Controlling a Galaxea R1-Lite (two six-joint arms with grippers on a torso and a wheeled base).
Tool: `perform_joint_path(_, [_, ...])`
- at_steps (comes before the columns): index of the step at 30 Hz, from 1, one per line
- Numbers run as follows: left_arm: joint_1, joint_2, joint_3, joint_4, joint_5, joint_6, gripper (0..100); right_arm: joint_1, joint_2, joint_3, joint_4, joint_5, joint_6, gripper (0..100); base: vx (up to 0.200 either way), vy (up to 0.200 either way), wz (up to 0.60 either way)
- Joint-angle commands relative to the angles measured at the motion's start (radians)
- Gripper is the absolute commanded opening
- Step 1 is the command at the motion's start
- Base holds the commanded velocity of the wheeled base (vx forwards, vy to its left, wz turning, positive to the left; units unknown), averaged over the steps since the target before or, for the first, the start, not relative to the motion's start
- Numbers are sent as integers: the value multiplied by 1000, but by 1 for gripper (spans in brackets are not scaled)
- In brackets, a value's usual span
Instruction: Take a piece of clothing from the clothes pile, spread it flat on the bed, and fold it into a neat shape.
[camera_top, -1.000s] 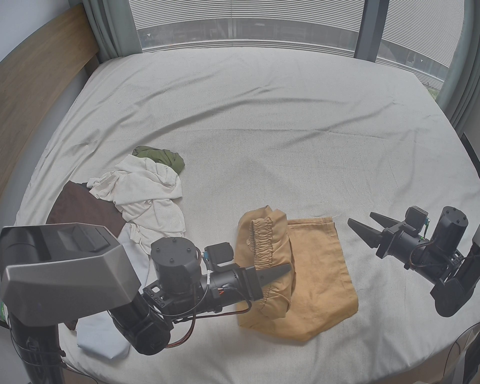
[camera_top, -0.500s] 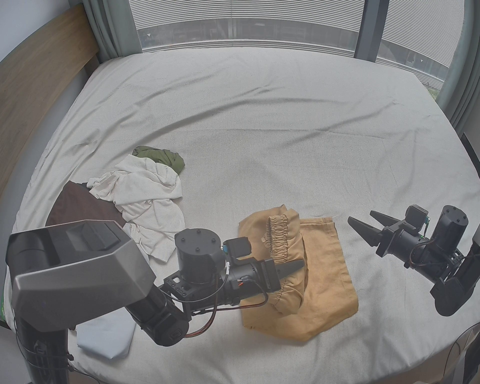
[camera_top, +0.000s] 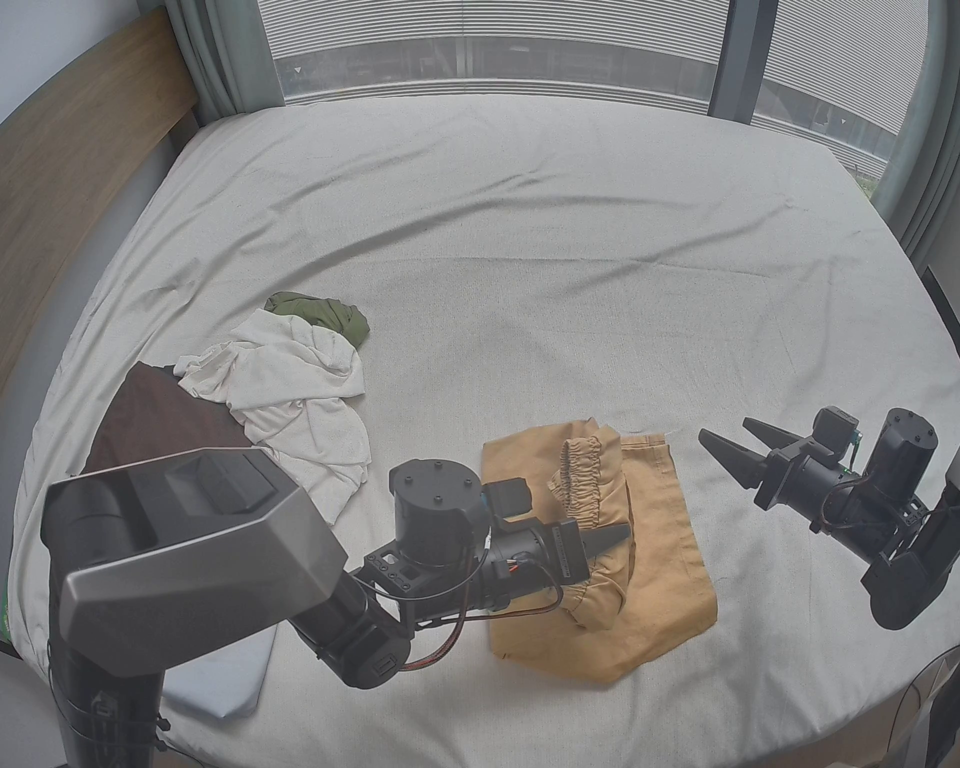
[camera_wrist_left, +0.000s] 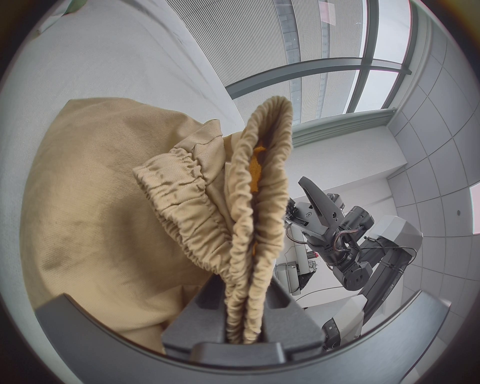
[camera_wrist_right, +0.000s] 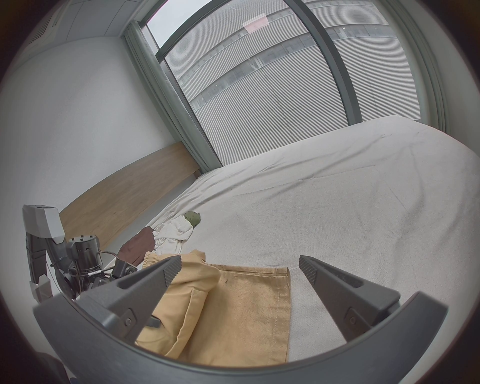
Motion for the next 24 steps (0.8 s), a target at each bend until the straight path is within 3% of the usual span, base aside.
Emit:
perform_joint_path(1, [-9,27,-18,2,0,0,0,0,2,0,0,1,0,100,0,0,0])
perform_joint_path(18, [-24,41,-33,20,3,2,0,0,2,-1,0,1,0,100,0,0,0])
perform_joint_path(19, [-23,41,-33,21,3,3,100,0,2,-1,0,1,0,100,0,0,0])
perform_joint_path(24, [-23,46,-36,21,3,6,100,0,1,-1,0,1,0,100,0,0,0])
